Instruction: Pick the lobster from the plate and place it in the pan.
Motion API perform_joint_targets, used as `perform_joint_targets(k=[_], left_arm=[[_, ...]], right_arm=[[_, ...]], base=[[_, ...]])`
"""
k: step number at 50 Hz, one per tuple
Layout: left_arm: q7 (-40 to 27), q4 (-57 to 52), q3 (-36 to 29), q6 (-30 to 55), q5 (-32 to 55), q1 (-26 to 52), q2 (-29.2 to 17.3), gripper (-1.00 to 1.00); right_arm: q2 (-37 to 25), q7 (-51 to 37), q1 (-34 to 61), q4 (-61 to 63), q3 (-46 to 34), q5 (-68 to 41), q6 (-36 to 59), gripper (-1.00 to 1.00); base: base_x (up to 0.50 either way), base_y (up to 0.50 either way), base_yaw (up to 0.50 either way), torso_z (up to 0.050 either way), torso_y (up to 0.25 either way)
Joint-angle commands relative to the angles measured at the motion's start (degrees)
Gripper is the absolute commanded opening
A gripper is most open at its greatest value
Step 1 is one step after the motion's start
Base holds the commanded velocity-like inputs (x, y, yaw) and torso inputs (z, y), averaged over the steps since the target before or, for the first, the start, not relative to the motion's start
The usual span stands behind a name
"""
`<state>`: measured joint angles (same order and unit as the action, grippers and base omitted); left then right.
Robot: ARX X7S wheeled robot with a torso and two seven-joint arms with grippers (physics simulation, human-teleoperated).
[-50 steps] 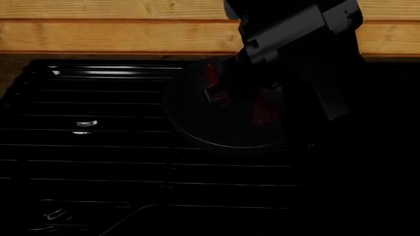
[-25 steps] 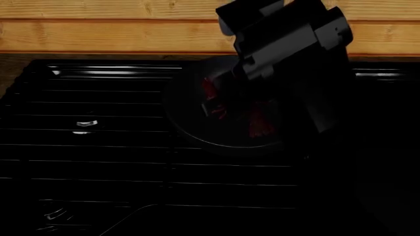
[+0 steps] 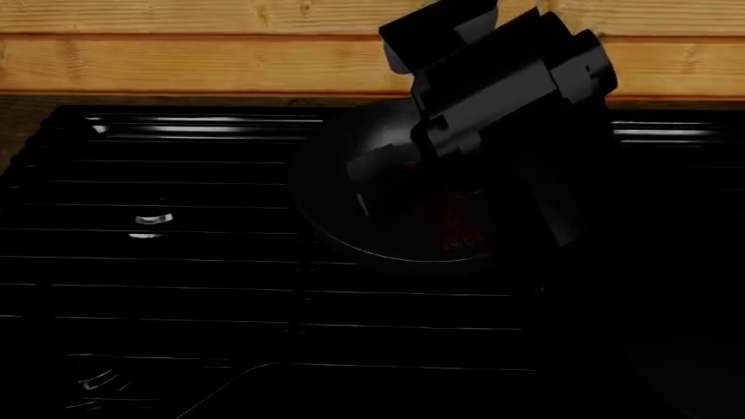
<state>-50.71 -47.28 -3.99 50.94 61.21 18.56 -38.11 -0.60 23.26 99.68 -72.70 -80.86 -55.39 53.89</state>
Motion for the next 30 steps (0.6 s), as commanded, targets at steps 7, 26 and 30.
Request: perform_joint_targets(k=[7, 26, 30], left_arm=[[0.9, 0.7, 0.7, -3.4, -0.2, 0.0, 0.2, 1.0], [1.2, 1.2, 0.3, -4.0, -0.8, -0.5, 0.2, 1.0], [1.1, 1.1, 0.3, -4.1, -0.8, -0.5, 0.2, 1.0]], right_arm=[[0.6, 0.3, 1.3, -0.8, 0.7, 0.6, -0.5, 1.0], [0.4, 2.1, 5.6, -2.2, 7.2, 4.3, -0.8, 1.0], [-0.4, 2.4, 6.2, -2.0, 11.6, 4.9, -1.2, 1.0]], base=[[0.0, 0.0, 0.0, 0.0, 0.0], [0.0, 0.0, 0.0, 0.0, 0.0], [0.0, 0.0, 0.0, 0.0, 0.0]])
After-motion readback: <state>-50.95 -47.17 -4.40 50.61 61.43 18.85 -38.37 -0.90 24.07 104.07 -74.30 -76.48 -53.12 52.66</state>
